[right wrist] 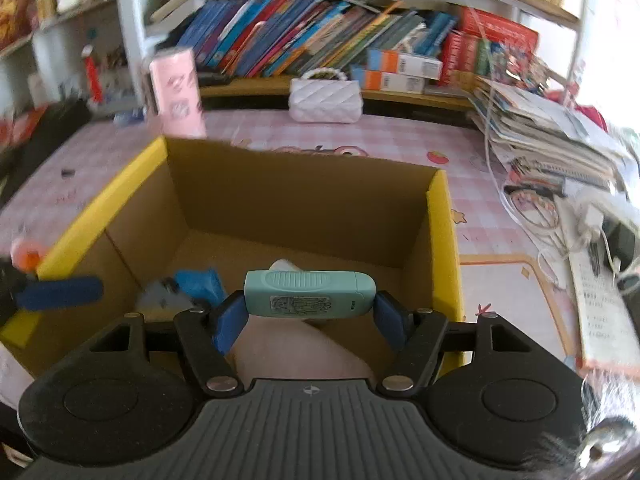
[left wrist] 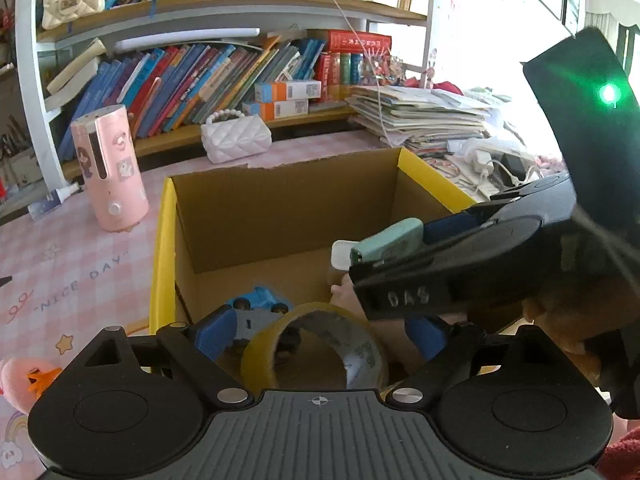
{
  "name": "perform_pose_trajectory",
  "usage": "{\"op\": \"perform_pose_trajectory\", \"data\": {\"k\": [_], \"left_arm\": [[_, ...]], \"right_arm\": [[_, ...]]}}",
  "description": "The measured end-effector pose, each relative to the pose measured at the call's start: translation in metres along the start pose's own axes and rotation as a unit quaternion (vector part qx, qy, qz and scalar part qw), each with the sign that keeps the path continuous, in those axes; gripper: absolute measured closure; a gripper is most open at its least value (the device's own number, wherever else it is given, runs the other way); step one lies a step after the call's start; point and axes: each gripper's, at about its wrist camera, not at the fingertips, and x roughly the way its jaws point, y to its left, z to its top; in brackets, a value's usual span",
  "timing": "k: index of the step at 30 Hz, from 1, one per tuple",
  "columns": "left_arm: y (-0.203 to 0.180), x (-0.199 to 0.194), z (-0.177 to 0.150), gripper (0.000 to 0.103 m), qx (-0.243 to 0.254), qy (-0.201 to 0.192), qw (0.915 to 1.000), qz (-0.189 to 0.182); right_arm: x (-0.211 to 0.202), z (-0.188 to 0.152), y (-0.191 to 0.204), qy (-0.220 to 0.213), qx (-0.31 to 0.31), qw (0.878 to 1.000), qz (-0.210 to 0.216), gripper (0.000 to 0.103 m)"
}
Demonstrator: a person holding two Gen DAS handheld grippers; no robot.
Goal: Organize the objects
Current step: 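Lower the tape roll and mint-green object into the box and open both grippers, then lift both open grippers out of the box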
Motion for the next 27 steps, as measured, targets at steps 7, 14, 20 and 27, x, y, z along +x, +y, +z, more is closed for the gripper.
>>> {"op": "perform_pose_trajectory", "data": {"k": [7, 14, 20, 27], "left_arm": [[0.0, -0.006, -0.001, 0.009, 0.01, -0.008, 0.9998, 0.018], [0.004, -0.016, -0.005, 0.008, 0.01, -0.025, 0.9993, 0.024], [0.013, -0.036, -0.008, 0.008, -0.009, -0.064, 0.9977, 0.023], [0.02, -0.06, -0.014, 0.008, -0.019, -0.099, 0.9945, 0.027]], "right_arm": [[0.005, 0.001, 0.001, 0.007, -0.022, 1.0, -0.006, 0.036], [0.004, 0.004, -0.002, 0.001, 0.002, 1.0, 0.0, 0.025], [-0.011, 0.002, -0.001, -0.02, 0.041, 0.999, -0.007, 0.022], [-0.052, -0.007, 0.015, -0.093, 0.071, 0.991, -0.06, 0.021]]}}
